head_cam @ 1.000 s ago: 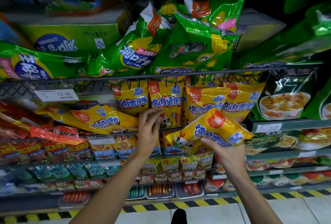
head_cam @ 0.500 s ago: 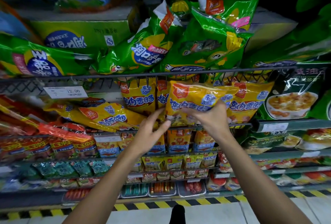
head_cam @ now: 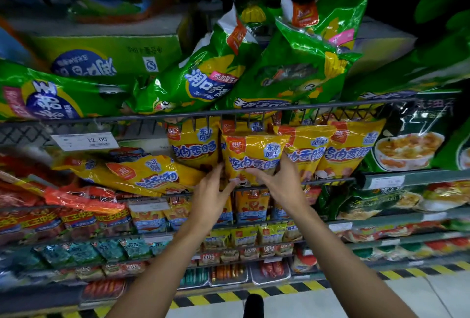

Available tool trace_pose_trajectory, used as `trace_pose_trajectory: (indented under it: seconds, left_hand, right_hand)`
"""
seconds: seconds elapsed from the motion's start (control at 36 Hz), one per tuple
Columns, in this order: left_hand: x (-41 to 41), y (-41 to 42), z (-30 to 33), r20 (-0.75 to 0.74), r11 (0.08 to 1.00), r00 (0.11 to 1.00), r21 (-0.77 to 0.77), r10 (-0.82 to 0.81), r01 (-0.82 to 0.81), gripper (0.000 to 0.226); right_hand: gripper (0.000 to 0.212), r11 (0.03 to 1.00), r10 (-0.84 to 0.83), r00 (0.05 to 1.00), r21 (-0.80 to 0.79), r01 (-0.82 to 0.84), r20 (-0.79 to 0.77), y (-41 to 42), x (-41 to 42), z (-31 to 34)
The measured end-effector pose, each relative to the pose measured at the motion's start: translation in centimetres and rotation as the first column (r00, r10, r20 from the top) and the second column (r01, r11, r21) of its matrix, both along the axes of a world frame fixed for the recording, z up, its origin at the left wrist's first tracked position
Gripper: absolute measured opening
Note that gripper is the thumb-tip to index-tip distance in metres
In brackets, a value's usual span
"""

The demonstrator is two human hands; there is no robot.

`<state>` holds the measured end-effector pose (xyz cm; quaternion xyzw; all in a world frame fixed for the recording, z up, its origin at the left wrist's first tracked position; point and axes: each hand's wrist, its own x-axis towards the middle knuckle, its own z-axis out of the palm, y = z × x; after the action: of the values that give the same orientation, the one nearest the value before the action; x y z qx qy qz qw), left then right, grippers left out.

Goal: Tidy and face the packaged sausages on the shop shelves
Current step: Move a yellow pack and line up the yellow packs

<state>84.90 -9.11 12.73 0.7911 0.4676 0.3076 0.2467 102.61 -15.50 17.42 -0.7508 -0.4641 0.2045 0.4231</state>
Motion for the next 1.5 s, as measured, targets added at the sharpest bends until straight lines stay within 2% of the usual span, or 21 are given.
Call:
trace_pose_trajectory:
  seconds: [0.06,0.11,0.14,0.19,0.28,0.33,0.39,0.47,0.53,0.64,0.72,0.92,1.14,1.28,1.42,1.5]
  left_hand:
    - [0.3,0.0,-0.3,-0.015,0.999,0.999,0.024,0.039,-0.039,0.063]
    - [0.4,-0.1,-0.8,-0.006,0.997,0.998,0.033,0.069,-0.069,0.061]
    - [0.5,-0.2,-1.0,0.007,0.996,0.997,0.039,0.079,-0.079,0.061]
    - [0.7,-0.6,-1.5,0.035,0.994,0.995,0.051,0.096,-0.097,0.062]
    - [0.9,-1.7,-2.0,0.115,0.989,0.987,0.089,0.109,-0.119,0.069]
    - [0.8,-2.2,-2.0,0.197,0.989,0.979,0.130,0.048,-0.075,0.074]
    - [0.7,-2.6,-1.8,0.212,0.961,0.976,0.277,-0.054,-0.007,0.078]
    - [0.7,-2.4,-1.6,0.109,0.886,0.984,0.457,-0.138,0.074,0.072]
    - [0.7,-2.0,-1.6,0.030,0.884,0.991,0.456,-0.131,0.103,0.070]
    - [1.4,-1.2,-1.0,-0.101,0.900,0.988,0.412,-0.113,0.145,0.073]
    - [1.8,-1.1,-0.5,-0.156,0.909,0.984,0.392,-0.086,0.142,0.079]
    - [1.2,-1.8,-1.0,-0.165,0.902,0.983,0.408,-0.082,0.144,0.077]
    - [1.5,-1.9,-1.3,-0.150,0.937,0.980,0.306,-0.128,0.169,0.084]
    - [1.2,-2.1,-0.9,-0.137,0.939,0.977,0.282,-0.163,0.197,0.083]
    - [-0.4,-2.7,0.1,-0.123,0.932,0.970,0.276,-0.208,0.235,0.073]
    - [-2.2,-3.4,0.3,-0.106,0.949,0.980,0.250,-0.170,0.192,0.065]
  right_hand:
    - [0.092,0.992,-0.020,1.000,0.126,0.017,0.020,-1.0,-0.4,-1.2]
    - [0.075,0.948,-0.035,0.999,0.316,0.041,-0.026,-2.4,-1.3,-2.2]
    - [0.076,0.925,-0.037,0.999,0.379,0.044,-0.026,-3.0,-1.8,-2.7]
    - [0.080,0.903,-0.040,0.996,0.430,0.002,0.080,-4.0,-2.5,-3.6]
    - [0.081,0.904,0.011,0.955,0.405,-0.137,0.298,-4.3,-2.5,-5.1]
    - [0.080,0.911,0.072,0.931,0.356,-0.207,0.357,-3.9,-2.3,-5.4]
    - [0.080,0.910,0.100,0.918,0.338,-0.240,0.383,-3.5,-2.2,-5.4]
    - [0.077,0.896,0.085,0.899,0.362,-0.258,0.429,-2.9,-2.2,-5.2]
    - [0.074,0.883,0.077,0.868,0.372,-0.288,0.490,-2.6,-2.6,-5.0]
    - [0.073,0.916,0.083,0.820,0.280,-0.286,0.566,-1.0,-2.8,-4.8]
    - [0.073,0.936,0.079,0.815,0.239,-0.259,0.575,0.2,-2.5,-4.8]
    - [0.072,0.924,0.085,0.784,0.246,-0.293,0.615,0.0,-1.6,-5.4]
    - [0.077,0.939,0.120,0.784,0.186,-0.289,0.610,-1.7,-1.0,-7.6]
    - [0.081,0.937,0.155,0.814,0.178,-0.301,0.560,-2.4,-1.0,-7.8]
    - [0.081,0.923,0.160,0.869,0.242,-0.300,0.468,-2.9,-1.6,-7.3]
    - [0.081,0.903,0.184,0.904,0.297,-0.310,0.386,-3.5,-2.0,-7.0]
